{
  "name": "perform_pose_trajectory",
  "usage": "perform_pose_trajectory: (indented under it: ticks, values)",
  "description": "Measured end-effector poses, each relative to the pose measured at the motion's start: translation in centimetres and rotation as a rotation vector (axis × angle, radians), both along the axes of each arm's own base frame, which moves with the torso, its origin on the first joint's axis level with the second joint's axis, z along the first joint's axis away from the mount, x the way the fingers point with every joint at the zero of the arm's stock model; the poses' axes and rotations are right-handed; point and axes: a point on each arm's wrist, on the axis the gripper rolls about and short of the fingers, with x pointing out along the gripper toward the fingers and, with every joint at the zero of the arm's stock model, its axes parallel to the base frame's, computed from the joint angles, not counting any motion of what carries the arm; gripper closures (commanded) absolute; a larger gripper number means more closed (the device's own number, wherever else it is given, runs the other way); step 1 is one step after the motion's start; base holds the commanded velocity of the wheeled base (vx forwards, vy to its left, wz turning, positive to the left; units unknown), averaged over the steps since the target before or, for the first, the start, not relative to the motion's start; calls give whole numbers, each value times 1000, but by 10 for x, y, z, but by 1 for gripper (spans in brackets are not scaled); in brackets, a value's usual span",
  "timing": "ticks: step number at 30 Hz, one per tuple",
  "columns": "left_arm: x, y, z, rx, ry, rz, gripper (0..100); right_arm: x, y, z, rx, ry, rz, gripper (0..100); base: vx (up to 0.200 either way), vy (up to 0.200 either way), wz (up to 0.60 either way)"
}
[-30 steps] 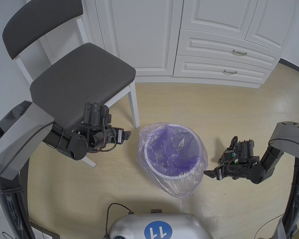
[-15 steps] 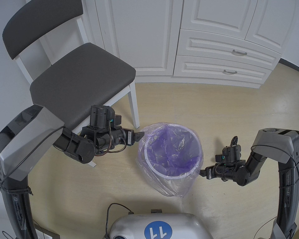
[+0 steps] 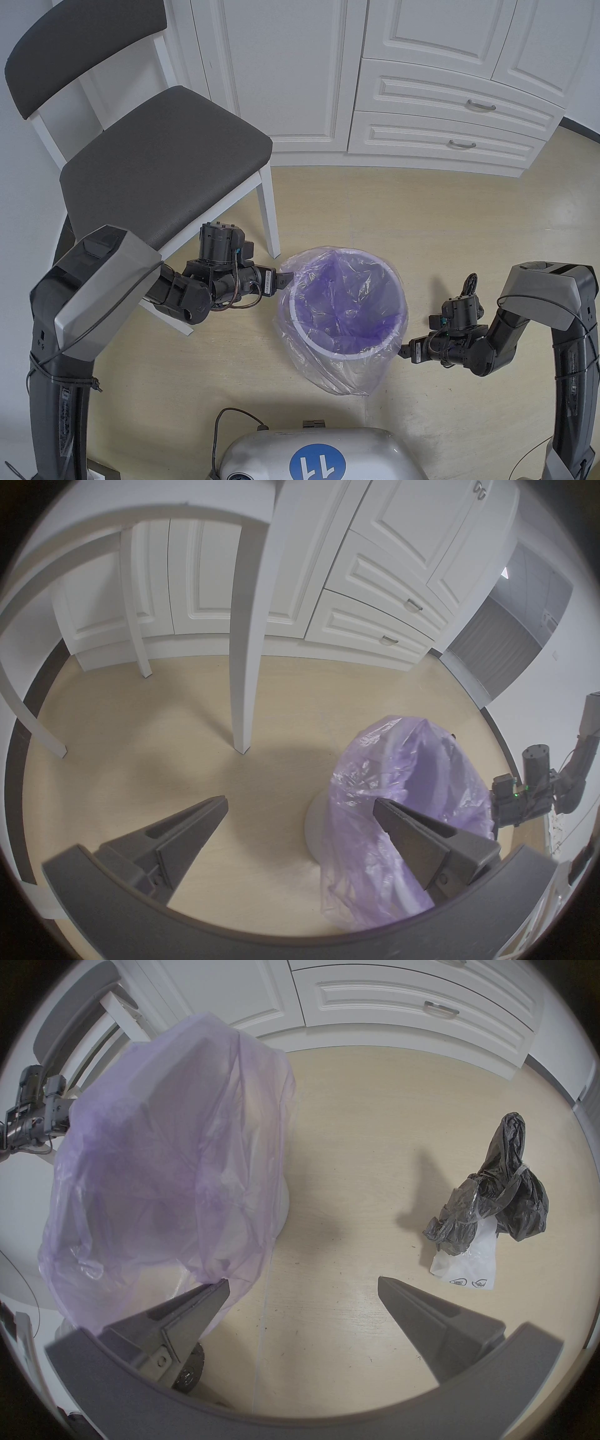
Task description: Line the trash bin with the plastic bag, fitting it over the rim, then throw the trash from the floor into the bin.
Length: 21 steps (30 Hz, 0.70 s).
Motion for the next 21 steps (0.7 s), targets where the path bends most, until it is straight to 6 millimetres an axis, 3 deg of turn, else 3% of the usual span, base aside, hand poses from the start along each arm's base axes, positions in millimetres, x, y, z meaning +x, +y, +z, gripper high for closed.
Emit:
perform_pose_trajectory:
  ticks: [11,21]
  values:
    - [29,0,-25,-3,11,25,0,0,0,-1,0,2,0,0,0,0,0]
    - [37,-6,-55,11,42,27,0,4,1,-2,21,12,-27,0,0,0,0]
